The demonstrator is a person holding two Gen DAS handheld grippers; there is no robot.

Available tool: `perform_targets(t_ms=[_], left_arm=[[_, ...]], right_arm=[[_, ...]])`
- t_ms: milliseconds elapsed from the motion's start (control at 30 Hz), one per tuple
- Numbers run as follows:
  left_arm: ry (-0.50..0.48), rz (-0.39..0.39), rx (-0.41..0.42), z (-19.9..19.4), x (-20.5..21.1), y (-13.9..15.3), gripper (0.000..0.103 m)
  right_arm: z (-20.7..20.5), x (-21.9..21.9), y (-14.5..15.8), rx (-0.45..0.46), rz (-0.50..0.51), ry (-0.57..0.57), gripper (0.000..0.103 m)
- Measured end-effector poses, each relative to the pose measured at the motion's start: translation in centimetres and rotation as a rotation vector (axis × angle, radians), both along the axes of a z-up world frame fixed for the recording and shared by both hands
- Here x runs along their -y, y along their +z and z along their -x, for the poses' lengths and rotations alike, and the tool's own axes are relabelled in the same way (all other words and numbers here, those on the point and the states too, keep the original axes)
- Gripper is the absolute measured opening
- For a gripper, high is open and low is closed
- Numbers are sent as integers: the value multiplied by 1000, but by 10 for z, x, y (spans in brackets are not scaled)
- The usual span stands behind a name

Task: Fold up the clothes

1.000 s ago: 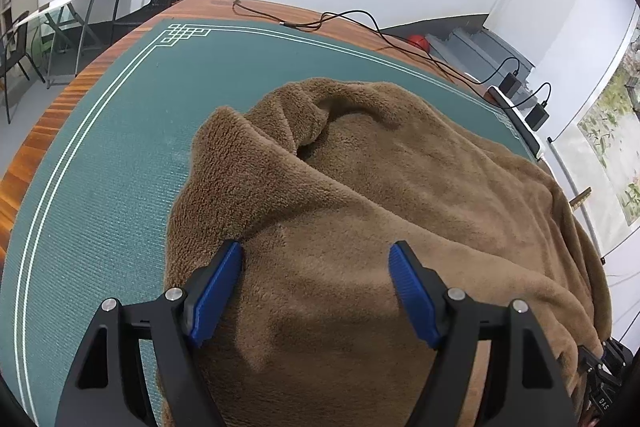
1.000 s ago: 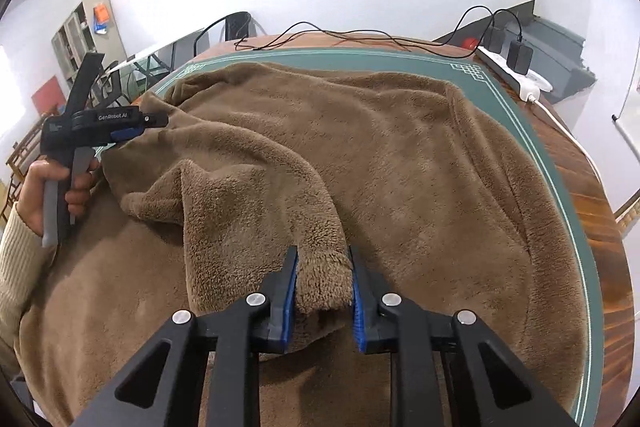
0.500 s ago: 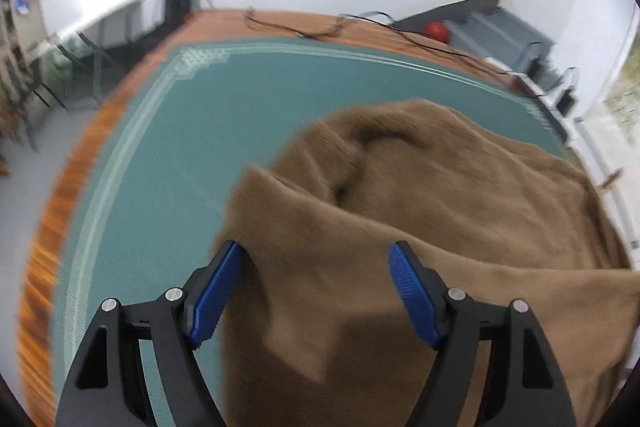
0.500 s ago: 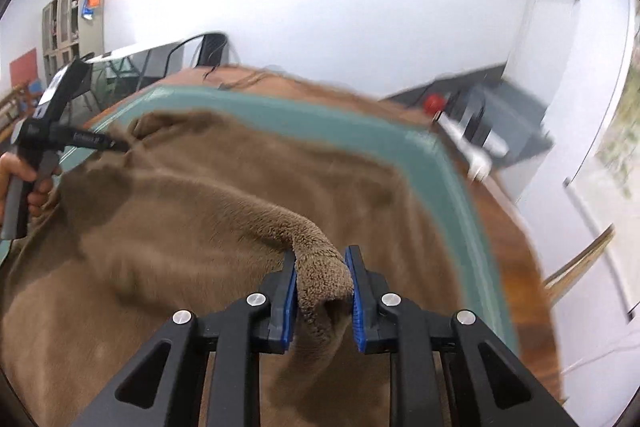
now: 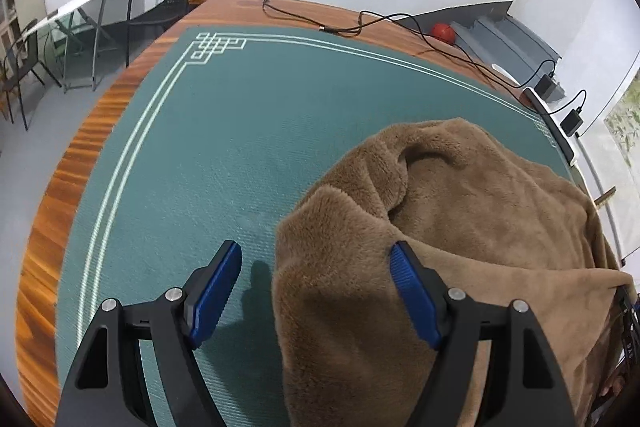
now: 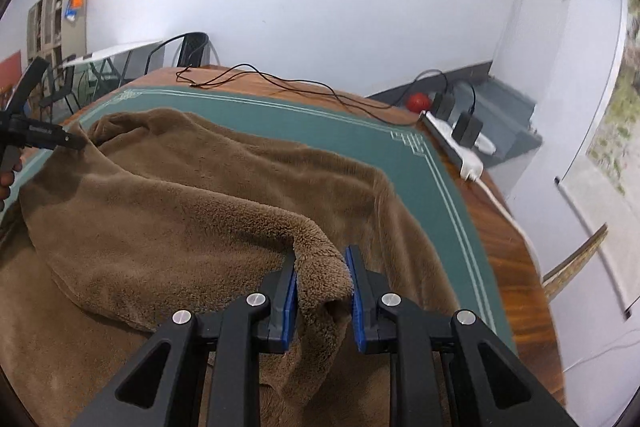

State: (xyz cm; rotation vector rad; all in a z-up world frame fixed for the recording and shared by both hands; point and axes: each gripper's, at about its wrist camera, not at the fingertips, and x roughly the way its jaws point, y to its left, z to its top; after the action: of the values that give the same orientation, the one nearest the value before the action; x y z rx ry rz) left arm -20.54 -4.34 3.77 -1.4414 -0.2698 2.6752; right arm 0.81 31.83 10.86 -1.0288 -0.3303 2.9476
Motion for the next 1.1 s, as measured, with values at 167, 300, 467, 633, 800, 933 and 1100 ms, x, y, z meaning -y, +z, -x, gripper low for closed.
perform_targets(t_ms=[167,300,467,633,800,933,1100], left_arm=[[-31,6,7,7,-5,-5,80],[-59,-3,29,9,-12,-16,75],[-18,-107,2,8,-3,-6,19],[58,-106,-137,-5,7,28,17],[87,-69,-127,0,7,23,17],[95,3,-21,13,5,-8,37],[138,24,-20,12,14,-8,70]], right_arm=[[1,-8,-7,15,38,-7,23],[1,-4,-9,17,23,0,23],[3,1,-4,12,1,8,23],[13,18,15,-65,-71,25,23],[55,22,-7,14,-100,16,23],[92,2,-44,178,-23,-5,24],[93,-5,-47,175,-73,-34,73]])
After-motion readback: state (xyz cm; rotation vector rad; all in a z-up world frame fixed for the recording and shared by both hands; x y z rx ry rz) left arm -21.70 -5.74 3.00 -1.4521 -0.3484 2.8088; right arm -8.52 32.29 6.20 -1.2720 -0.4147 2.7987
